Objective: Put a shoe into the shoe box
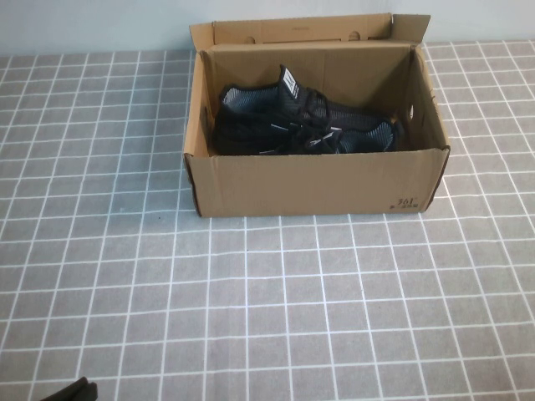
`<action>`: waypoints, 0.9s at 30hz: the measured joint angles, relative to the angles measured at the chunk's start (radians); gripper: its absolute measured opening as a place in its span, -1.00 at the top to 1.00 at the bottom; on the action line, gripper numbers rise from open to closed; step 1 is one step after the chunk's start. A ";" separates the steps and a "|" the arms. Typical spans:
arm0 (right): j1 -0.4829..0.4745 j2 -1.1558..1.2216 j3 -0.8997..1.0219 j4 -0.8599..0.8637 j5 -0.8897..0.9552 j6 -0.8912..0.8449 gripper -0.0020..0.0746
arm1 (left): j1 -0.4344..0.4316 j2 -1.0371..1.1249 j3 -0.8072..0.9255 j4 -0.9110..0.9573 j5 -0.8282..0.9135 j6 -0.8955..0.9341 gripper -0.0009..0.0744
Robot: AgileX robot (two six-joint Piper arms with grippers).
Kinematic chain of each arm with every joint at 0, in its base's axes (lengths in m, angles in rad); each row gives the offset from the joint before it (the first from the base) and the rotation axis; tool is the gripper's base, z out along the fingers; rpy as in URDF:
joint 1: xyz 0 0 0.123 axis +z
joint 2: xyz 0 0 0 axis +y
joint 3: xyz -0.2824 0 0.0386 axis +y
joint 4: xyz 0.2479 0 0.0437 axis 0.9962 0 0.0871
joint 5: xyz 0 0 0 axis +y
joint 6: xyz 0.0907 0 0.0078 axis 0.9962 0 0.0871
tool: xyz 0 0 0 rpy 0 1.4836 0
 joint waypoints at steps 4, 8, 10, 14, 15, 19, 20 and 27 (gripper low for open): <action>0.000 0.000 0.000 0.000 0.000 0.000 0.99 | 0.000 0.000 0.000 0.000 0.000 0.000 0.98; 0.000 0.000 0.000 0.000 0.000 0.000 0.99 | 0.000 0.000 0.000 0.000 0.000 0.000 0.98; 0.000 0.000 0.000 0.000 0.000 0.000 0.99 | 0.000 0.000 0.000 0.000 0.000 0.000 0.98; 0.000 0.000 0.000 0.000 0.000 0.000 0.99 | 0.000 0.000 0.000 0.000 0.000 -0.001 0.98; 0.000 0.000 0.000 0.000 0.000 0.000 0.99 | 0.000 0.000 0.000 0.010 -0.003 0.007 0.98; 0.000 0.000 0.000 0.000 0.000 0.000 0.99 | 0.000 0.000 0.000 0.048 -0.082 0.026 0.98; 0.000 0.000 0.000 0.000 0.002 0.000 0.99 | 0.000 0.000 0.000 0.056 -0.102 0.029 0.98; 0.000 0.000 0.000 0.000 0.002 0.000 0.99 | 0.086 0.000 0.002 0.310 -0.193 -0.195 0.98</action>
